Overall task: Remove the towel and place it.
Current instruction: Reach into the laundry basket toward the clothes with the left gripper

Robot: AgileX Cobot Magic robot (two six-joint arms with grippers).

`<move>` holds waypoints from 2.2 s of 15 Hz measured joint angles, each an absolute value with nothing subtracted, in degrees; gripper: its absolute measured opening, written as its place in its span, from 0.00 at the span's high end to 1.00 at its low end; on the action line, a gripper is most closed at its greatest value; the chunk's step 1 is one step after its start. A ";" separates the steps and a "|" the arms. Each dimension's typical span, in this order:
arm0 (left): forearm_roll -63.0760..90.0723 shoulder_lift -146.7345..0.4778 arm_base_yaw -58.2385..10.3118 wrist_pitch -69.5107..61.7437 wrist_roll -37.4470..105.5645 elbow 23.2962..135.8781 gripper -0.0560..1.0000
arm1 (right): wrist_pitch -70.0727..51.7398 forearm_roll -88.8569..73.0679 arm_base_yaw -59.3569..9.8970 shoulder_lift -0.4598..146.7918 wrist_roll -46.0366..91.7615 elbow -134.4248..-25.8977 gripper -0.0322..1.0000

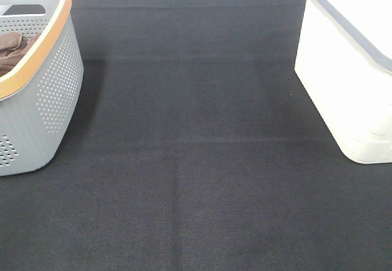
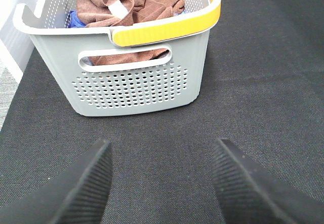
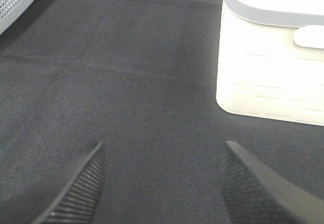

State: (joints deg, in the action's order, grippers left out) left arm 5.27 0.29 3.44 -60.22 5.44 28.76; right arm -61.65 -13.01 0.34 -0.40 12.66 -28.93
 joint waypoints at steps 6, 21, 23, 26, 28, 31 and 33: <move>5.27 0.29 3.44 -60.22 5.44 28.76 0.41 | -61.65 -13.01 0.34 -0.40 12.66 -28.93 0.37; 5.27 0.29 3.44 -60.22 5.44 28.76 0.41 | -61.65 -13.01 0.34 -0.40 12.66 -28.93 0.37; 5.27 0.29 3.44 -60.22 5.44 28.76 0.41 | -61.65 -13.01 0.34 -0.40 12.66 -28.93 0.37; 5.27 0.29 3.44 -60.22 5.44 28.76 0.41 | -61.65 -13.01 0.34 -0.40 12.66 -28.93 0.37; 5.27 0.29 3.44 -60.22 5.44 28.76 0.41 | -61.65 -13.01 0.34 -0.40 12.66 -28.93 0.37; 5.27 0.29 3.44 -60.22 5.44 28.76 0.41 | -61.65 -13.01 0.34 -0.40 12.66 -28.93 0.37; 5.27 0.29 3.44 -60.22 5.44 28.76 0.41 | -61.65 -13.01 0.34 -0.40 12.66 -28.93 0.37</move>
State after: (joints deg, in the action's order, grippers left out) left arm 5.27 0.29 3.44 -60.22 5.44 28.76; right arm -61.65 -13.01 0.34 -0.40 12.66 -28.93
